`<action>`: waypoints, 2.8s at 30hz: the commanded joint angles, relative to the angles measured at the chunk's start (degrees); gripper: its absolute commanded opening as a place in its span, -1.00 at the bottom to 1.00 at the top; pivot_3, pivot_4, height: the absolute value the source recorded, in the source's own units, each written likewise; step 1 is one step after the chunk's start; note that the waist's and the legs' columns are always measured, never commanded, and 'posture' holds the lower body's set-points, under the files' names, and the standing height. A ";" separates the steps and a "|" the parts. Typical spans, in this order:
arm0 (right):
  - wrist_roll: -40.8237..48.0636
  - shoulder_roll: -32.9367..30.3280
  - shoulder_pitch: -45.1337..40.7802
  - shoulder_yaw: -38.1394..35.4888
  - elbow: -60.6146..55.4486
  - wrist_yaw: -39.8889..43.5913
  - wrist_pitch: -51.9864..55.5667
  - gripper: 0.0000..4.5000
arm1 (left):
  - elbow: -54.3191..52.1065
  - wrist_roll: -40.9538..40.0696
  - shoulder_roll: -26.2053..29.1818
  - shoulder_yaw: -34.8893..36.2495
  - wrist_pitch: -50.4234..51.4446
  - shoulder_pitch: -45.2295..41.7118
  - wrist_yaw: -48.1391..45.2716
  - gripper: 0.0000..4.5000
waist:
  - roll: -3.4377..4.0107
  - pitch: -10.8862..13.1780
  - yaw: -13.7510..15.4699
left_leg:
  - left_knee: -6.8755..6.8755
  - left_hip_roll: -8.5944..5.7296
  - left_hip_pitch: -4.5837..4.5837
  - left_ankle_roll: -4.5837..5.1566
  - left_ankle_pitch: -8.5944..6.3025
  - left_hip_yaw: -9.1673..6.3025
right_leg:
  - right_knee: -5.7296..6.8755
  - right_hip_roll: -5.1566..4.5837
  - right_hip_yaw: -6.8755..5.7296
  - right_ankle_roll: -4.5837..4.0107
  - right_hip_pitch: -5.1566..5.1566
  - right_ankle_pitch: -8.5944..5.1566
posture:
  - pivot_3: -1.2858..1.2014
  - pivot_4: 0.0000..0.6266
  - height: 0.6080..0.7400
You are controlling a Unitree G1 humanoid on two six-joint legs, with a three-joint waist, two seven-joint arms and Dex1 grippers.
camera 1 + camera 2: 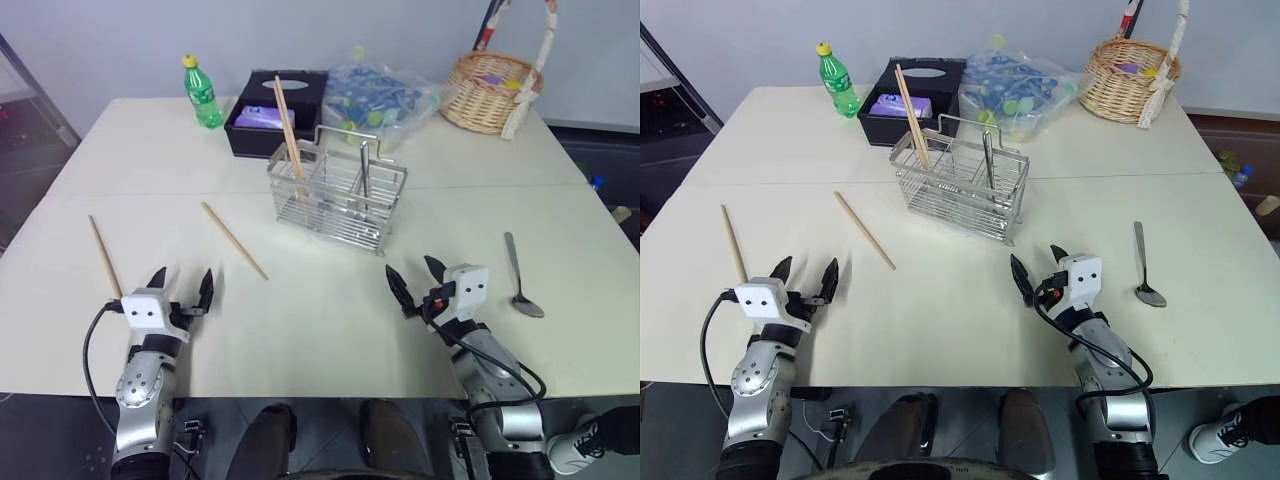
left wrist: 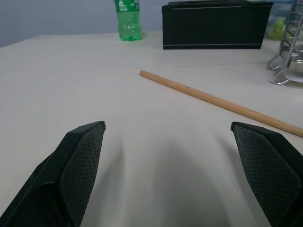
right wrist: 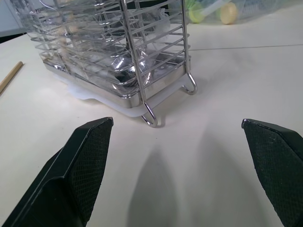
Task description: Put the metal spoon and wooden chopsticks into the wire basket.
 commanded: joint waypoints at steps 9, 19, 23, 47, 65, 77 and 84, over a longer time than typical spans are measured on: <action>0.41 0.04 -1.15 0.29 -2.12 0.24 -0.51 0.98 | -3.60 -0.56 0.28 0.85 4.26 2.38 1.43 1.00 | -0.03 -0.01 0.05 | 0.00 0.00 -0.03 0.00 0.00 0.00 | -0.01 0.00 0.00 0.02 0.00 -0.01 | 0.03 -0.52 1.00; 0.37 -0.31 -1.89 0.04 -1.70 0.36 -0.39 0.98 | -11.97 0.24 -0.71 -0.39 9.53 3.63 4.25 1.00 | -0.23 0.08 0.31 | 0.00 0.00 -0.08 0.01 -0.01 -0.01 | -0.03 0.00 0.00 0.05 -0.01 -0.04 | 0.03 -0.52 1.00; 0.37 -0.31 -2.16 0.17 -1.53 0.43 -0.31 0.98 | -15.37 0.52 -1.00 -1.02 12.04 4.03 5.44 1.00 | -0.34 0.14 0.35 | 0.00 0.00 -0.10 0.01 -0.01 -0.02 | -0.04 0.00 0.00 0.05 -0.03 -0.05 | 0.03 -0.52 1.00; 0.20 -0.14 -2.85 0.53 -0.78 0.19 -0.37 0.98 | -27.71 0.42 2.86 -2.46 23.88 1.58 4.52 1.00 | -0.45 0.20 0.32 | 0.00 0.00 -0.12 0.01 -0.01 -0.03 | -0.04 0.00 0.00 0.04 -0.06 -0.06 | 0.03 -0.52 1.00; 0.23 -0.76 -4.47 0.20 -0.76 -0.01 0.53 0.98 | -31.66 -26.57 27.40 -2.68 39.81 -9.10 -32.80 1.00 | -0.50 0.26 0.15 | -0.06 0.00 -0.16 0.01 -0.01 -0.01 | -0.01 0.00 0.02 -0.15 -0.15 -0.15 | 0.03 -0.52 1.00; 5.95 -4.35 -9.05 -7.16 -12.23 -7.39 17.33 0.98 | -27.10 -36.00 29.32 -2.71 48.67 -15.29 -42.90 1.00 | -0.49 0.29 0.19 | -0.15 0.00 -0.17 0.02 0.00 -0.01 | -0.01 0.01 0.05 -0.15 -0.21 -0.14 | 0.03 -0.52 1.00; 11.75 -12.33 -12.54 -14.36 -17.94 -10.21 34.51 0.98 | -23.44 -30.91 29.61 -4.84 45.11 -18.95 -47.43 1.00 | -0.51 0.30 0.30 | -0.19 0.00 -0.19 0.02 0.00 0.00 | -0.04 0.00 0.05 -0.18 -0.23 -0.16 | 0.03 -0.52 1.00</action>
